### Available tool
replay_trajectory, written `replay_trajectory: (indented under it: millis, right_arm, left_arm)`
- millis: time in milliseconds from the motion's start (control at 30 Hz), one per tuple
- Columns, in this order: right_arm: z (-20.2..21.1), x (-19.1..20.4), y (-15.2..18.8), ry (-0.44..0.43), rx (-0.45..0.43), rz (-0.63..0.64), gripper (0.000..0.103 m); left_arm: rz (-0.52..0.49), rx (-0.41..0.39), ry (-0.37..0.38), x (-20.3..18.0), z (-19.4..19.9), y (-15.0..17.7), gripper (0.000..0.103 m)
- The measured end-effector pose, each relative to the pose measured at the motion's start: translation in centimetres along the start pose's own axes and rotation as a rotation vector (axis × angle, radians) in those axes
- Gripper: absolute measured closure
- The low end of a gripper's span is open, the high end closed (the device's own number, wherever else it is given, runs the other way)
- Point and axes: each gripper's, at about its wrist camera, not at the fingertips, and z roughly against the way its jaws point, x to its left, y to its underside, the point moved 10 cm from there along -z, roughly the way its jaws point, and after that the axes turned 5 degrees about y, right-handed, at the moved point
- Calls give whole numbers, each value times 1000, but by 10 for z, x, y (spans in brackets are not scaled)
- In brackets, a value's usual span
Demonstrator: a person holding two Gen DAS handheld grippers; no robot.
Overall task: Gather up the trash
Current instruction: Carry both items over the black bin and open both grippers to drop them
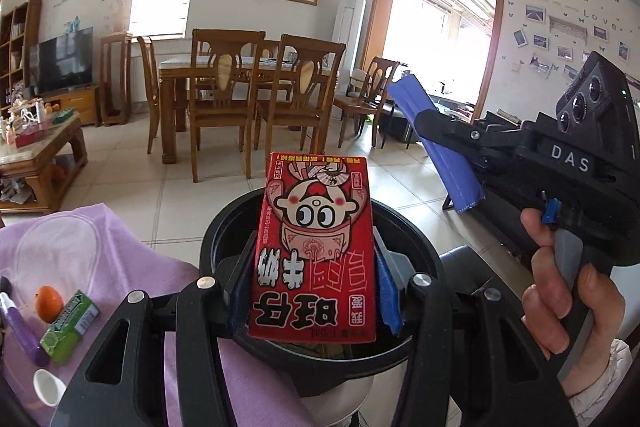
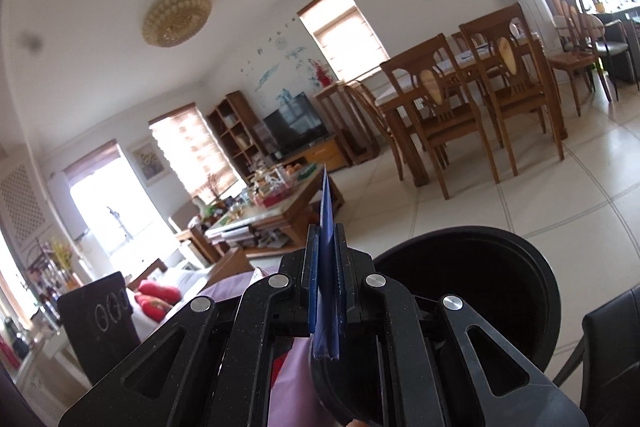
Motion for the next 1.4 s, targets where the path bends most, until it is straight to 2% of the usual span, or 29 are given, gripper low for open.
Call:
replay_trajectory:
  millis: [133,367,833,933,1067,1133,1167,1200,1300,1333,1400]
  right_arm:
    - [-14,-18,4,28,8,-22,95]
    - [-36,-40,15,71,38,-35,95]
    - [-85,-41,34,118,88,-42,94]
    - [-89,-39,38,122,97,-37,84]
    - [-90,-38,37,119,87,-54,49]
    - [-89,-37,34,116,76,-59,48]
    - [-88,-36,33,115,70,-61,47]
    - [-84,-35,31,115,64,-64,41]
    - [-76,-32,28,110,46,-73,26]
    - [-72,-31,26,113,44,-75,24]
    - [-67,-31,27,120,43,-85,13]
  left_arm:
    - [-5,18,-20,-7,-23,4,53]
    - [-9,35,-21,-16,-41,13,53]
    - [-11,38,-9,-18,-42,14,52]
    - [-16,37,-14,-18,-41,14,51]
    - [-15,49,-21,-16,-45,14,51]
    - [-16,50,-30,-15,-45,14,37]
    - [-16,44,-42,-14,-44,13,23]
    - [-17,36,-52,-14,-43,13,13]
    - [-34,29,-57,-17,-41,12,7]
    - [-43,32,-63,-18,-42,12,6]
    - [-54,32,-67,-20,-42,12,6]
